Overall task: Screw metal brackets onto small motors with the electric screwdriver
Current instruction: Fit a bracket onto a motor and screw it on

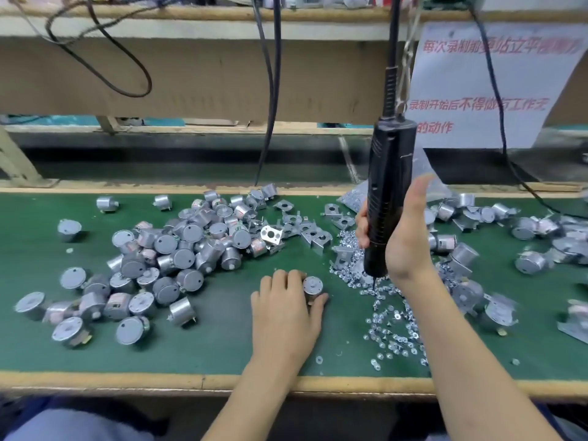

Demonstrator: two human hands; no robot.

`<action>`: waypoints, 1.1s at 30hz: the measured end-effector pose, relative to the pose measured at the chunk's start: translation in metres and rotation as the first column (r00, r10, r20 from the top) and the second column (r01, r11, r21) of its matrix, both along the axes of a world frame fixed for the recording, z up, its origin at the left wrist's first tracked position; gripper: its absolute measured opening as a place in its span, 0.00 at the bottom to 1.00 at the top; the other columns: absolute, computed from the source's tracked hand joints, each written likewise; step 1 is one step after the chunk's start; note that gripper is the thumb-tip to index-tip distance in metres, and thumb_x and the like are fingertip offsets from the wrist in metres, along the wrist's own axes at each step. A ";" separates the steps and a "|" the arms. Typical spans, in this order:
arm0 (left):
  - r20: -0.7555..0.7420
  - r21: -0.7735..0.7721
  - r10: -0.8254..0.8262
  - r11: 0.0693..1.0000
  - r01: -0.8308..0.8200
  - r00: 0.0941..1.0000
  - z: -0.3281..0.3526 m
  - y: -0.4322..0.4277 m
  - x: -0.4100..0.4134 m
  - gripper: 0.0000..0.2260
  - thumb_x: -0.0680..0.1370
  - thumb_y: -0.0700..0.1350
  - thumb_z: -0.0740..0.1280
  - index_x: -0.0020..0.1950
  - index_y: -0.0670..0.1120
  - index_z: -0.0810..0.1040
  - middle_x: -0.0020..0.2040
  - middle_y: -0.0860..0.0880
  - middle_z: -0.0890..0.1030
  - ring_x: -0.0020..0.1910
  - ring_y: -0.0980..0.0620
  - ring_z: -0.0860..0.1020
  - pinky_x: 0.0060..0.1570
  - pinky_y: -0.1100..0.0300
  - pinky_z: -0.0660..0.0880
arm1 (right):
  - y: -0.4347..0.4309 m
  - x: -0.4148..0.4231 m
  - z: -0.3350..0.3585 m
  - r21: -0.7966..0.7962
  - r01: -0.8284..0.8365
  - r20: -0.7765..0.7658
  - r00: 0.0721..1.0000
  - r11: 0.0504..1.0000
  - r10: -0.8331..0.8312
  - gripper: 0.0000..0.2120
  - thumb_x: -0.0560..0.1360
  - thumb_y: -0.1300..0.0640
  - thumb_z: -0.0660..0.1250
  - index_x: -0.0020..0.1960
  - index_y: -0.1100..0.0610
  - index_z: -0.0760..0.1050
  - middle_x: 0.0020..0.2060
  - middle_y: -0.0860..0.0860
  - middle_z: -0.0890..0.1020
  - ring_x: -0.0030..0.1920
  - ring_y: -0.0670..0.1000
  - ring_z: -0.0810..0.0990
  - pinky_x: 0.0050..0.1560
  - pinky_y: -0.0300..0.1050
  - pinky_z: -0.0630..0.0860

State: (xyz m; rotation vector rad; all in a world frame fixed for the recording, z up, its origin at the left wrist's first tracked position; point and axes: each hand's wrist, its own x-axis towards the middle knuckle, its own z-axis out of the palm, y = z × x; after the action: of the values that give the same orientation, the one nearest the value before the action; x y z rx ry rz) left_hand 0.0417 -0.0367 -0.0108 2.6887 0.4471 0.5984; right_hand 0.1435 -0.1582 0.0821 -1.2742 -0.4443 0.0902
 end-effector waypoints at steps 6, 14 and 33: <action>0.044 -0.083 -0.057 0.995 0.060 0.997 -0.009 0.008 -0.001 0.17 0.74 0.57 0.69 0.59 0.52 0.78 0.49 0.53 0.76 0.51 0.48 0.72 0.48 0.53 0.69 | -0.011 0.007 -0.006 0.008 -0.005 -0.024 1.000 1.000 0.005 0.37 0.70 0.23 0.48 0.43 0.56 0.74 0.30 0.53 0.75 0.26 0.52 0.71 0.30 0.45 0.69; 0.040 -0.146 -0.045 0.988 0.050 0.998 -0.005 0.008 0.000 0.16 0.72 0.62 0.68 0.54 0.55 0.77 0.46 0.58 0.76 0.49 0.51 0.71 0.49 0.55 0.67 | 0.006 0.000 -0.018 0.037 -0.081 -0.054 0.995 0.996 0.083 0.45 0.56 0.13 0.58 0.41 0.55 0.74 0.30 0.52 0.75 0.27 0.53 0.71 0.30 0.44 0.70; 0.064 -0.171 -0.052 0.983 0.062 0.997 -0.007 0.010 0.002 0.12 0.73 0.62 0.68 0.50 0.56 0.77 0.39 0.61 0.73 0.44 0.55 0.68 0.43 0.57 0.59 | 0.011 -0.002 -0.025 -0.005 -0.003 -0.016 1.000 1.000 0.003 0.43 0.59 0.13 0.56 0.39 0.54 0.75 0.29 0.52 0.75 0.26 0.52 0.71 0.30 0.45 0.70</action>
State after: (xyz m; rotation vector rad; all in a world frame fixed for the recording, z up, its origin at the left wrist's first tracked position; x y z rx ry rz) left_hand 0.0441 -0.0264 -0.0181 2.5030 0.3860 0.5925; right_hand 0.1415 -0.1472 0.0575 -1.2768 -0.4322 0.1038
